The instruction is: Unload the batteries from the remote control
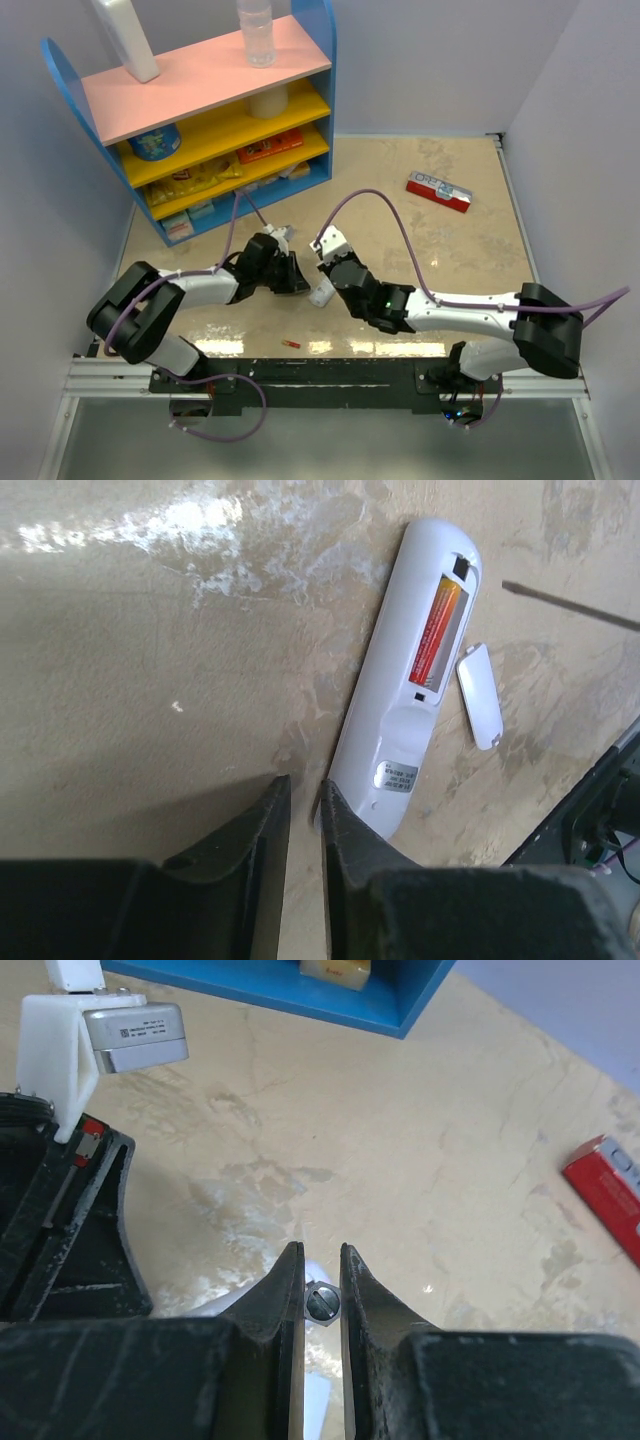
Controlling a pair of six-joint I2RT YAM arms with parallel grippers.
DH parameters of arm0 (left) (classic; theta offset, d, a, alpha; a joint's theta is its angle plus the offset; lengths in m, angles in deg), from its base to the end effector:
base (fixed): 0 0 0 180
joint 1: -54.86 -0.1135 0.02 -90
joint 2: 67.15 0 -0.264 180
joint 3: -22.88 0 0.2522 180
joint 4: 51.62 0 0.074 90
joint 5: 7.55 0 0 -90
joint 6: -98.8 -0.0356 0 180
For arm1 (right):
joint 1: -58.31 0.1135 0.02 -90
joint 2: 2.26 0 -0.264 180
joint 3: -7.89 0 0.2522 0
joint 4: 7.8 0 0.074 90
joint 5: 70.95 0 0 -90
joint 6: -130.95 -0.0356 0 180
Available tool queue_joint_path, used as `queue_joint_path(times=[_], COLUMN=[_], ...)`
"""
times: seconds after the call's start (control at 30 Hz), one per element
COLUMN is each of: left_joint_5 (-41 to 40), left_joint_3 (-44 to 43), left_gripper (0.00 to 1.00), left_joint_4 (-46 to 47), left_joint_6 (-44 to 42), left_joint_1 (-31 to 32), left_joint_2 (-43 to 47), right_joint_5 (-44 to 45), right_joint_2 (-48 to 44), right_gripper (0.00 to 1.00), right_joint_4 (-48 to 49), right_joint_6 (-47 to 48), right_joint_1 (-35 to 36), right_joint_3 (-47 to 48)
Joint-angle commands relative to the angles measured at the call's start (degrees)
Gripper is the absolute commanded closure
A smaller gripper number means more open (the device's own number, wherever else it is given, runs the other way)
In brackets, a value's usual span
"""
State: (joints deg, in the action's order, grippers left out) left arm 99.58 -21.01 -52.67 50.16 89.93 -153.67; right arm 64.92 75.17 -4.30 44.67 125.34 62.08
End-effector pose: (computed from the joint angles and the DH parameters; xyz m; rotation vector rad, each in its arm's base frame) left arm 0.2130 -0.1624 0.1316 0.0238 2.5184 -0.9625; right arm 0.1356 0.2545 0.2383 -0.5826 1.7118 0.0157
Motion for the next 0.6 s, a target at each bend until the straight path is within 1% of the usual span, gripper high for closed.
queue_joint_path(times=[0.0,0.07,0.1,0.2,0.37,0.57], left_joint_5=[-4.4,-5.6,-5.8,-5.2,-2.8,-1.1], left_joint_3=[-2.8,-4.5,-5.5,-7.7,-8.9,-6.4], left_gripper=[0.76,0.75,0.74,0.74,0.75,0.78], left_joint_4=[-2.5,-4.4,-4.7,-5.1,-4.7,-1.2], left_joint_6=[-0.9,-1.6,-2.0,-2.9,-2.6,-1.0], left_joint_1=[0.3,0.2,0.2,0.2,0.5,2.4], left_joint_2=[3.5,3.6,3.5,1.5,-2.7,-4.4], right_joint_5=[2.4,5.0,5.3,7.6,5.3,4.2], right_joint_2=[-3.0,-3.9,-4.2,-5.5,-5.7,-7.2], right_gripper=[1.0,1.0,1.0,1.0,1.0,1.0], right_joint_4=[-7.8,-11.5,-13.0,-13.4,-11.6,-9.9], right_joint_6=[-14.2,-18.9,-23.1,-28.5,-32.6,-34.9], right_joint_1=[0.1,0.0,-0.1,-0.4,-3.7,-7.2], right_joint_3=[5.2,5.9,6.0,5.0,2.6,-0.3])
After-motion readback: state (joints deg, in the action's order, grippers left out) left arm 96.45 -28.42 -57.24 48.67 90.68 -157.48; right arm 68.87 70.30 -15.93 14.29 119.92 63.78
